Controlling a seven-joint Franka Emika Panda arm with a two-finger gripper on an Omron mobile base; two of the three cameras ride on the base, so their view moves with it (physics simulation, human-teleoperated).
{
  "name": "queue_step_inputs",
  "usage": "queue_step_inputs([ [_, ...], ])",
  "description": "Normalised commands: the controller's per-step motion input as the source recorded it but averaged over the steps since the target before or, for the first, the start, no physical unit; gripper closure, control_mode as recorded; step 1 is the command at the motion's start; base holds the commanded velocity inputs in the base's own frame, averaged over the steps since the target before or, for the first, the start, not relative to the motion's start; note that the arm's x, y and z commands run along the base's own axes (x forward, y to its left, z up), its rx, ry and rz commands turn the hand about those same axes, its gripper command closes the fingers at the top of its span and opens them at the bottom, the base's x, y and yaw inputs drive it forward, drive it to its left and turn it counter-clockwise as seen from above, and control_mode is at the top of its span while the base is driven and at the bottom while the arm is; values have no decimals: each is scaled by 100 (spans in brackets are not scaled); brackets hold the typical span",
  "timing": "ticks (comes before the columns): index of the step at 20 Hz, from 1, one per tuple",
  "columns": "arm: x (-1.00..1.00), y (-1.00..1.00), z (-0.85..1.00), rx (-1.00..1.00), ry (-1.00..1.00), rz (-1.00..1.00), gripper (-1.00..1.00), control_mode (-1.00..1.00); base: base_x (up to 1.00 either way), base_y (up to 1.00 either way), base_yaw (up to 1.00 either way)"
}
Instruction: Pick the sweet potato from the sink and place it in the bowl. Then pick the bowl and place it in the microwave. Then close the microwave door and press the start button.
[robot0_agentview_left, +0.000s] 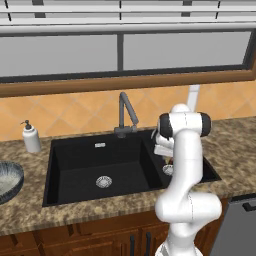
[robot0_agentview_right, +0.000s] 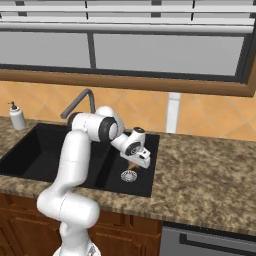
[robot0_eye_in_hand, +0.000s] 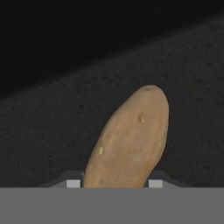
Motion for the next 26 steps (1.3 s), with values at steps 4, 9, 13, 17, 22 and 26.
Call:
queue_step_inputs([
  [4, -92, 4, 51, 0, -6, -3, 100, -100, 0, 0, 0],
  [9, -100, 28, 99, -2, 0, -2, 100, -100, 0, 0, 0],
  [13, -100, 48, 99, -5, 0, 0, 100, -100, 0, 0, 0],
  [17, -99, 63, 81, -8, 0, 0, 100, -100, 0, 0, 0],
  [22, -97, 63, 91, -7, 0, 0, 100, -100, 0, 0, 0],
  [26, -74, 77, 100, -8, 0, 5, 100, -100, 0, 0, 0],
])
